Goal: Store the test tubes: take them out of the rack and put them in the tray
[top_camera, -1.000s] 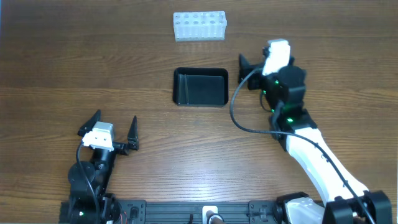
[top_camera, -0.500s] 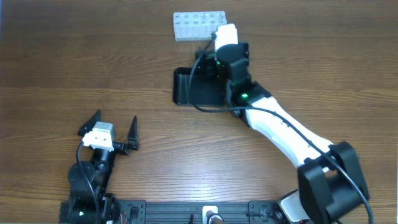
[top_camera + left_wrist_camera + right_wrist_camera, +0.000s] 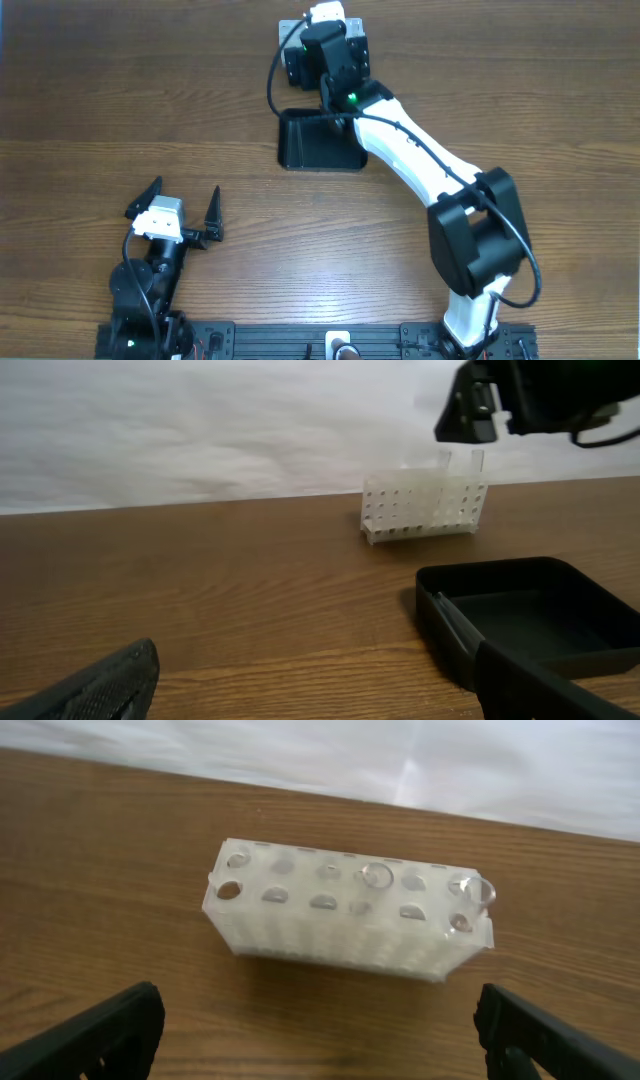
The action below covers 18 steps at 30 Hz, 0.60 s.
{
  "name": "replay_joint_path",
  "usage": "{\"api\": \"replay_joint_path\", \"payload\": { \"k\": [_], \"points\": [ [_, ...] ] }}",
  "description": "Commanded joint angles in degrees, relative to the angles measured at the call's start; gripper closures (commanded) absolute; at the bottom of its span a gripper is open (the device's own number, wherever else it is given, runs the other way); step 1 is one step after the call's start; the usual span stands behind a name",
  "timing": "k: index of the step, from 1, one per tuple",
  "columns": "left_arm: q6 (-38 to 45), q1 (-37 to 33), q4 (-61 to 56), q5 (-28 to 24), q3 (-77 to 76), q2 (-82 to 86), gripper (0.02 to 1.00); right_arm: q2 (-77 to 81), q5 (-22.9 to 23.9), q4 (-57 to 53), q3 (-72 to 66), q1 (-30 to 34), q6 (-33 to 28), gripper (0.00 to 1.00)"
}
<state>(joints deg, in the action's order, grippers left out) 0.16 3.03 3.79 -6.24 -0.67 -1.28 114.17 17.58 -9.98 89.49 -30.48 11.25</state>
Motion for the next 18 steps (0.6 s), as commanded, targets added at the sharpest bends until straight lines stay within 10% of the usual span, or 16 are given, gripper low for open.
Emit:
{"api": "replay_joint_path", "payload": {
  "k": [1,18],
  "points": [
    [-0.63,-0.31,0.04,-0.79,0.33,0.52,0.018,3.76,0.94,-0.83,5.29,-0.22,1.68,0.007],
    [-0.63,-0.31,0.04,-0.79,0.33,0.52,0.02,8.11,-0.7,3.85,6.51,3.1,3.54,0.009]
  ]
}}
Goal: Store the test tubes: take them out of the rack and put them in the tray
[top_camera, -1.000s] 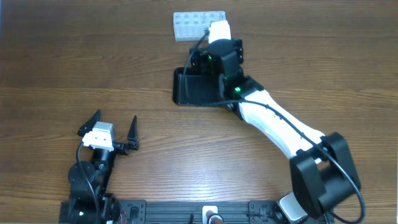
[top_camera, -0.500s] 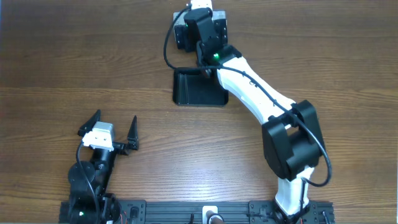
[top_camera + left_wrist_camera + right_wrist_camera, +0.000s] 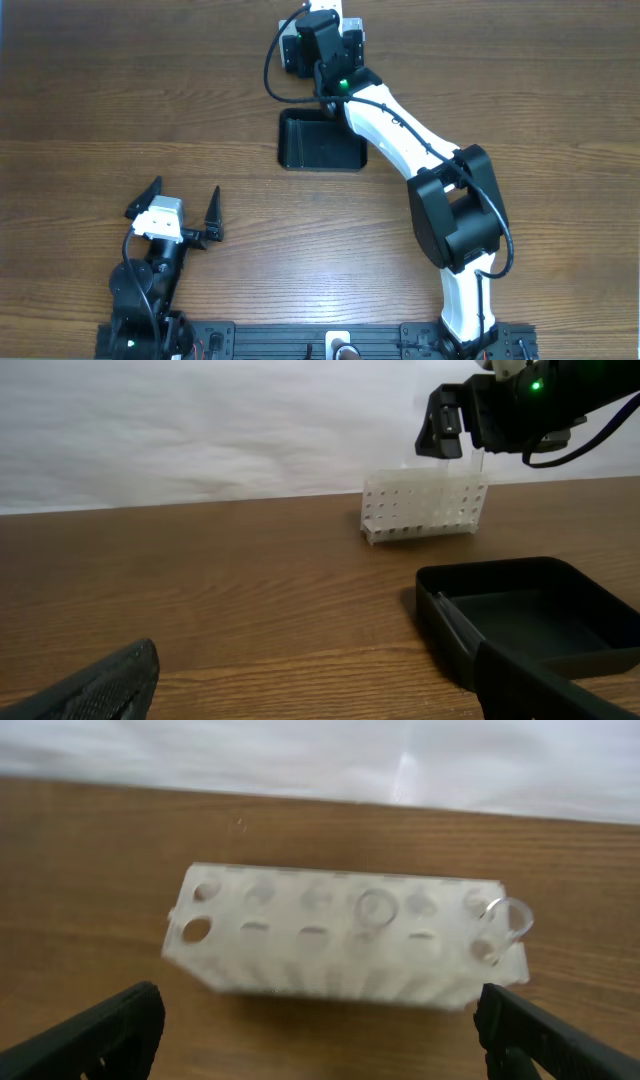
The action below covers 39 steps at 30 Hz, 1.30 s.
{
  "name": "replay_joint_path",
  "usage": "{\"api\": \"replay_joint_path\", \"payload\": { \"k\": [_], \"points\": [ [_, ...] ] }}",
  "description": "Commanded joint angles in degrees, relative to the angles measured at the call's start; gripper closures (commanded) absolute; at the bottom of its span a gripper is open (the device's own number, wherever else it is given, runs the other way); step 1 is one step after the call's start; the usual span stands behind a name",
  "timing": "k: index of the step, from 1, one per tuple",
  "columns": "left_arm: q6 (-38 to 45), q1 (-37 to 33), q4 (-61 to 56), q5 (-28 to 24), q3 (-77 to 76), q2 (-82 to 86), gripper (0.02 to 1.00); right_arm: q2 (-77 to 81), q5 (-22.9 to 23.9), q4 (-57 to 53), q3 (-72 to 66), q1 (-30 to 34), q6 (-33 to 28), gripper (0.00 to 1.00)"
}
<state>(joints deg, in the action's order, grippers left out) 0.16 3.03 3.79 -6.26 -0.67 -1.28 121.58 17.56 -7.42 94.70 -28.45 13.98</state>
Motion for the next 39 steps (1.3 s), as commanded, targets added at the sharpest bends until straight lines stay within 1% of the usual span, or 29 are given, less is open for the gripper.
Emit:
{"api": "replay_joint_path", "payload": {
  "k": [1,24,39],
  "points": [
    [-0.63,-0.31,0.04,-0.76,0.33,0.52,0.02,0.7,-1.25,1.68,1.31,1.2,0.79,0.009],
    [-0.63,-0.31,0.04,-0.76,0.33,0.52,0.018,4.79,-1.66,8.9,1.53,1.81,0.79,0.007],
    [-0.63,-0.31,0.04,-0.76,0.33,0.52,0.02,9.49,-0.94,10.45,4.74,2.25,0.74,0.007]
  ]
}}
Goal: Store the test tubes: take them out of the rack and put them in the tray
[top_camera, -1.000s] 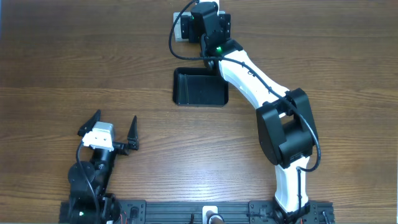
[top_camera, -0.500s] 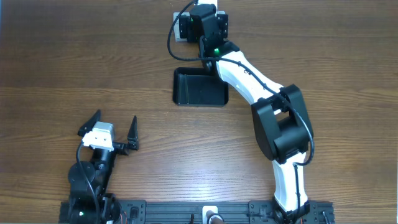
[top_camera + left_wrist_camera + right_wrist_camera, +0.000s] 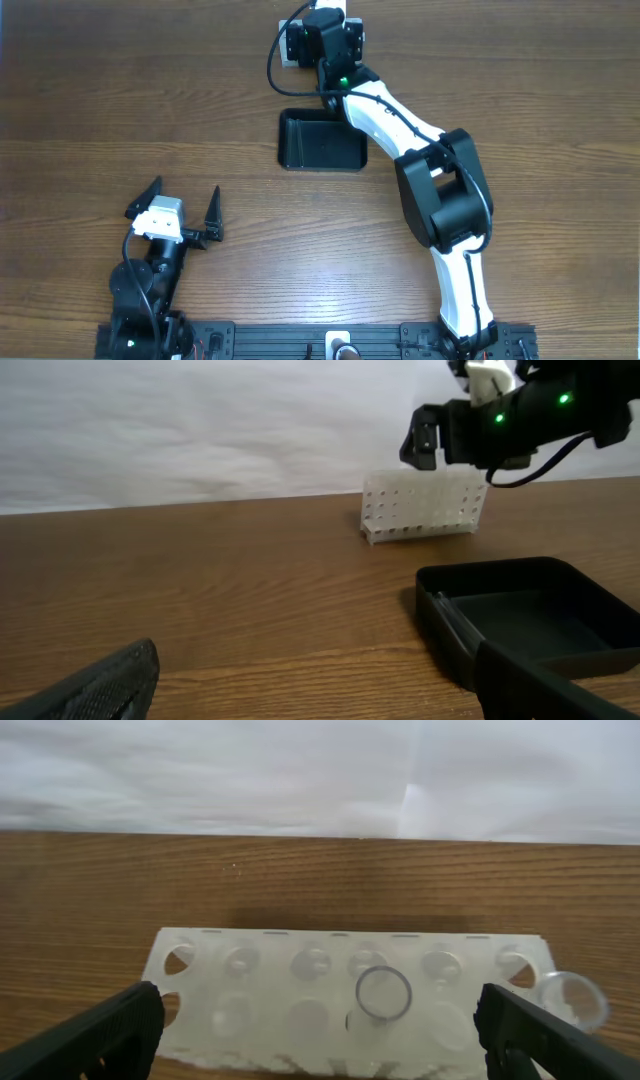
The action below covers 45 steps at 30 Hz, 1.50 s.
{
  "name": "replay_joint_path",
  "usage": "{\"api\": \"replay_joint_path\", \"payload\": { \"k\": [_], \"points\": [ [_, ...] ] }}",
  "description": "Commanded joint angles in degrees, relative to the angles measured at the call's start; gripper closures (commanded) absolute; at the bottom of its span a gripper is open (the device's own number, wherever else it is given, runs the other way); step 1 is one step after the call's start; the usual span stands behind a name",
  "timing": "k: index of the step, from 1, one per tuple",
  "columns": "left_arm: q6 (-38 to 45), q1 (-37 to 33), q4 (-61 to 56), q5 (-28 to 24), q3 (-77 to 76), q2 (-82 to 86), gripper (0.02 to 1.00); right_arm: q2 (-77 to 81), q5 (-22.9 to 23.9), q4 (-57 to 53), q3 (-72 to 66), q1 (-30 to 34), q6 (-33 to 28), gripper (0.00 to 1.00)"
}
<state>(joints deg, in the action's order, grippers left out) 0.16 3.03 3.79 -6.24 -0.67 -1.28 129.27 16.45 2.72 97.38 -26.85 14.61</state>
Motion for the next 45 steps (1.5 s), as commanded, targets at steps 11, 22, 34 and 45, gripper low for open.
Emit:
{"api": "replay_joint_path", "payload": {
  "k": [11,22,34,45],
  "points": [
    [-0.63,-0.31,0.04,-0.79,0.33,0.52,0.018,1.99,1.68,1.16,2.08,0.85,-0.11,0.082],
    [-0.63,-0.31,0.04,-0.79,0.33,0.52,0.018,2.01,3.87,0.68,2.05,0.85,-3.13,0.226],
    [-0.63,-0.31,0.04,-0.79,0.33,0.52,0.018,2.01,4.02,0.48,2.05,0.83,-3.1,0.415],
    [-0.63,-0.31,0.04,-0.79,0.33,0.52,0.018,2.01,4.02,0.09,2.05,0.76,-3.13,0.638]
  ]
}}
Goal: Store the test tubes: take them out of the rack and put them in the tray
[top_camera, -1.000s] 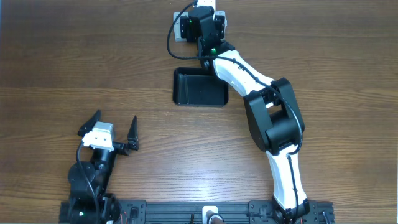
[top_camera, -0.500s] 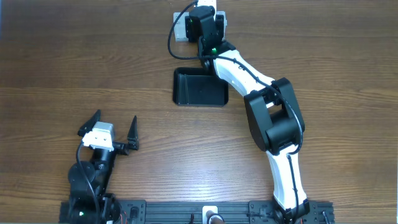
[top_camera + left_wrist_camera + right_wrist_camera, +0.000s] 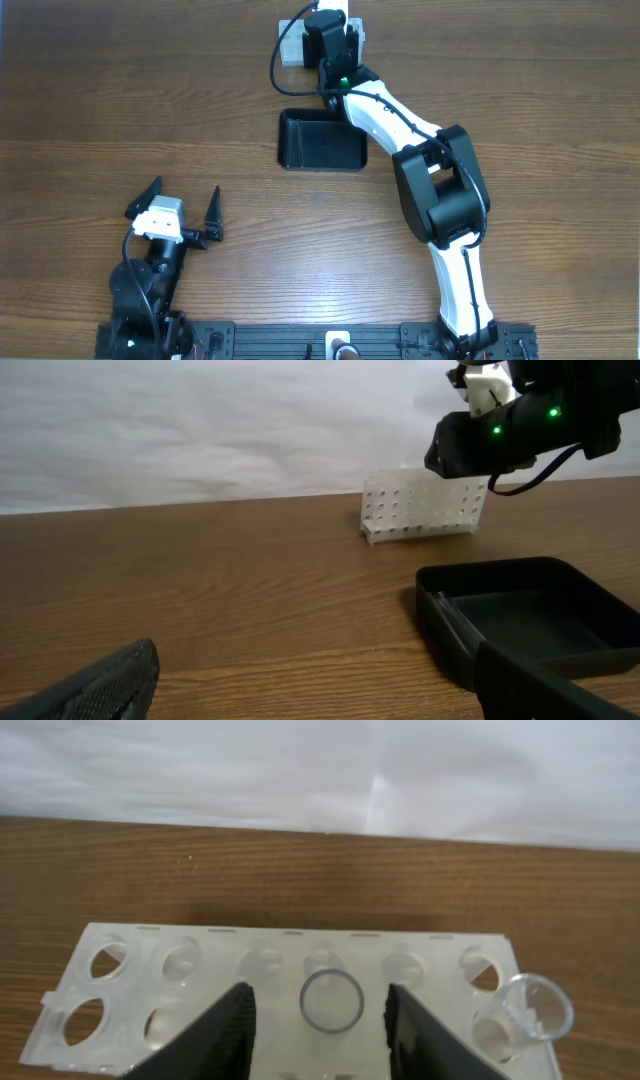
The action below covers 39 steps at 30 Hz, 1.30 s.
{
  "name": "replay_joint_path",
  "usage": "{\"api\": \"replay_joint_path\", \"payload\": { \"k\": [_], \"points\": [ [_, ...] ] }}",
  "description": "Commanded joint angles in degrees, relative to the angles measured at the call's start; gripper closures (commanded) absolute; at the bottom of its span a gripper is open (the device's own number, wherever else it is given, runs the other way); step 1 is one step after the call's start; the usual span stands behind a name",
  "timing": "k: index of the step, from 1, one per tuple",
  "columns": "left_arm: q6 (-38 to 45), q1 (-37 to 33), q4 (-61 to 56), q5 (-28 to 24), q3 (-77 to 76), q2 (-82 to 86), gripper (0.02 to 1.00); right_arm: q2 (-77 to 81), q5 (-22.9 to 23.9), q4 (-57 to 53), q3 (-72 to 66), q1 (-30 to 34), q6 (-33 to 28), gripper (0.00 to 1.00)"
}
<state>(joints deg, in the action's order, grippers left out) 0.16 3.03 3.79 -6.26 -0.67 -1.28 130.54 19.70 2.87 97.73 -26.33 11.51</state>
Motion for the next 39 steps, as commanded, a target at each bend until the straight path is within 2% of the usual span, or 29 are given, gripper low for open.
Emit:
{"api": "replay_joint_path", "payload": {
  "k": [1,23,39],
  "points": [
    [-0.63,-0.31,0.04,-0.76,0.33,0.52,0.018,0.74,0.76,-0.07,1.7,0.2,0.0,0.652],
    [-0.63,-0.31,0.04,-0.76,0.33,0.52,0.02,0.74,0.79,-0.5,1.7,0.09,-0.02,0.822],
    [-0.63,-0.31,0.04,-0.76,0.33,0.52,0.02,0.74,1.2,-0.92,1.7,0.09,-0.46,0.886]
  ]
}}
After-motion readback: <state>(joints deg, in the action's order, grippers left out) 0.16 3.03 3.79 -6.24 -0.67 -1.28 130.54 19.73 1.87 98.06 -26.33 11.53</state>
